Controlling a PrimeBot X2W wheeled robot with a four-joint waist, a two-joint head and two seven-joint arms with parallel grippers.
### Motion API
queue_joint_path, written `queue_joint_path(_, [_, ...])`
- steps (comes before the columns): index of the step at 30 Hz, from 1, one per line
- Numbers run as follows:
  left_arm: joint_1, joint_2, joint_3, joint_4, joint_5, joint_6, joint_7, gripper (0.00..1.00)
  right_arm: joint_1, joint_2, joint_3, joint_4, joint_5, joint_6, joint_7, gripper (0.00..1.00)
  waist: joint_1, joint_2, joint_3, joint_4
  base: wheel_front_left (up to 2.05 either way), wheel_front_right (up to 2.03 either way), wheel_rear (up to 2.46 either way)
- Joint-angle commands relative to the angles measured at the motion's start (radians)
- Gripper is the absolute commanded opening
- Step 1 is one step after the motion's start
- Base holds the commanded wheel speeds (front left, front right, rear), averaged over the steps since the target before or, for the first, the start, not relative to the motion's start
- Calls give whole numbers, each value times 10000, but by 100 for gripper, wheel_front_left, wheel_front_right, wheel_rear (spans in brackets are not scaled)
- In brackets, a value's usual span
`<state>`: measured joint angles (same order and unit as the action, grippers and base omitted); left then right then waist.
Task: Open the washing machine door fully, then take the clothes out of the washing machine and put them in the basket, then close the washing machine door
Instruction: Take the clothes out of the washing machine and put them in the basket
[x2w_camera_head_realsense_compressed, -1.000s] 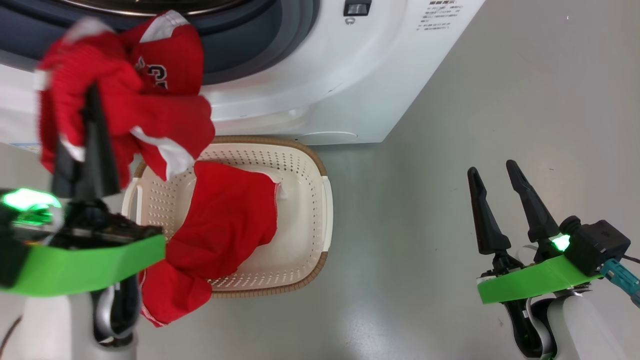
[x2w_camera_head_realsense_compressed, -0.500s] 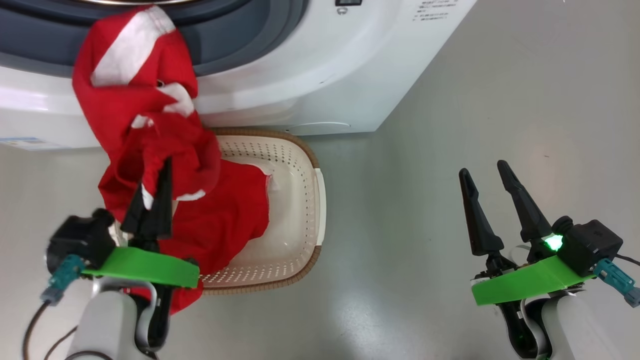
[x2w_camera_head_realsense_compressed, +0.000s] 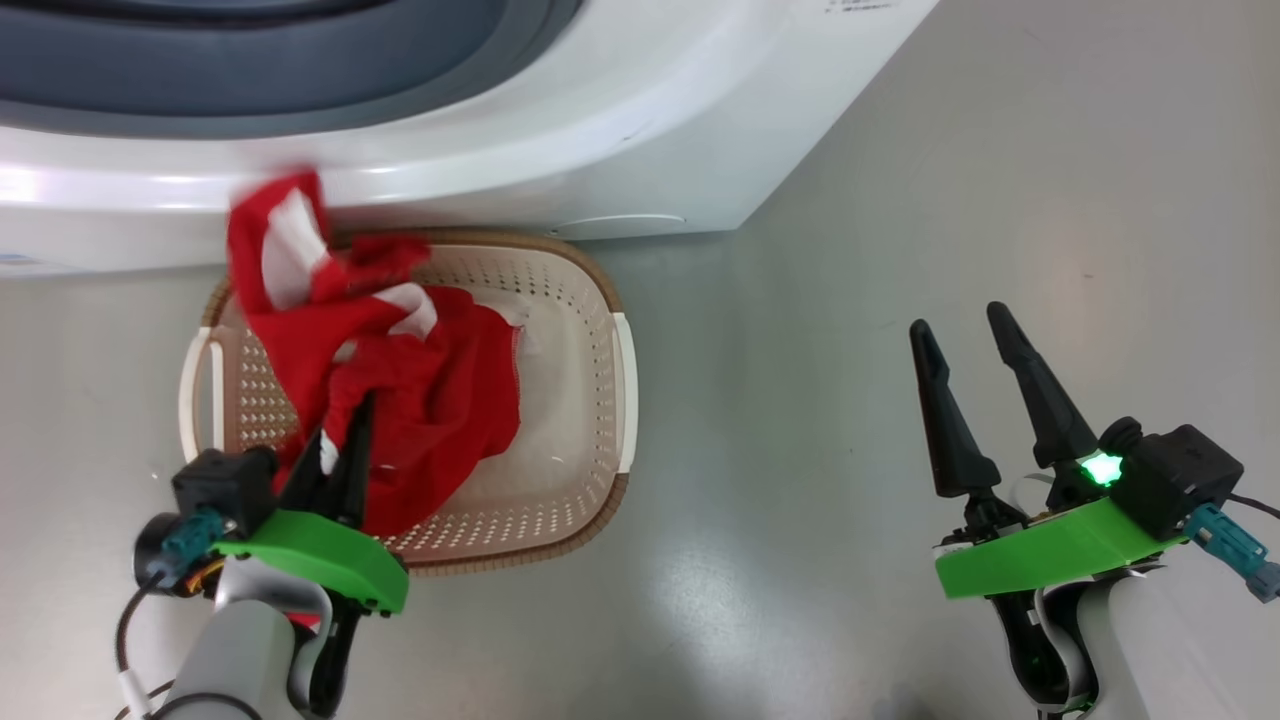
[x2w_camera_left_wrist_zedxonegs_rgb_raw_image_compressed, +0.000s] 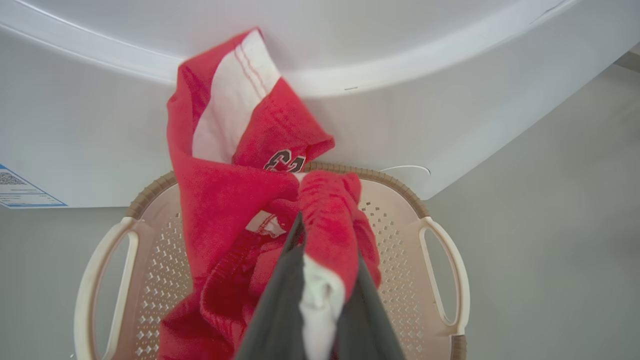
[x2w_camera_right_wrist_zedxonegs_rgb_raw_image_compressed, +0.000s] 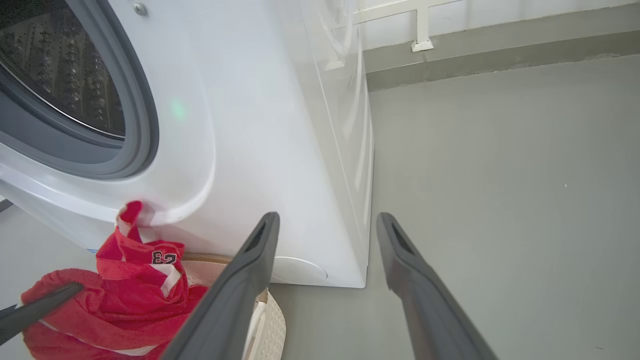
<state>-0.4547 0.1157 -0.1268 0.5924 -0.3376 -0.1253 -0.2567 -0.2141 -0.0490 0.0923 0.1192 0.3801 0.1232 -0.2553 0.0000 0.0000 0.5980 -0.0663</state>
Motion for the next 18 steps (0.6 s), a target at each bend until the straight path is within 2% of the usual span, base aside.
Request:
queue_joint_path(1, [-49,306,146,47,-82,-54,-51,0,-22,-12,293,-238,175,75,-65,100,0,0,118,-85,0,0,0])
queue_joint_path(18, [-1181,936,-613,1120,-423,-54,-51,0,-314,-12,260,-432,278,75,-65,100,0,0,1201,-304,0,0,0])
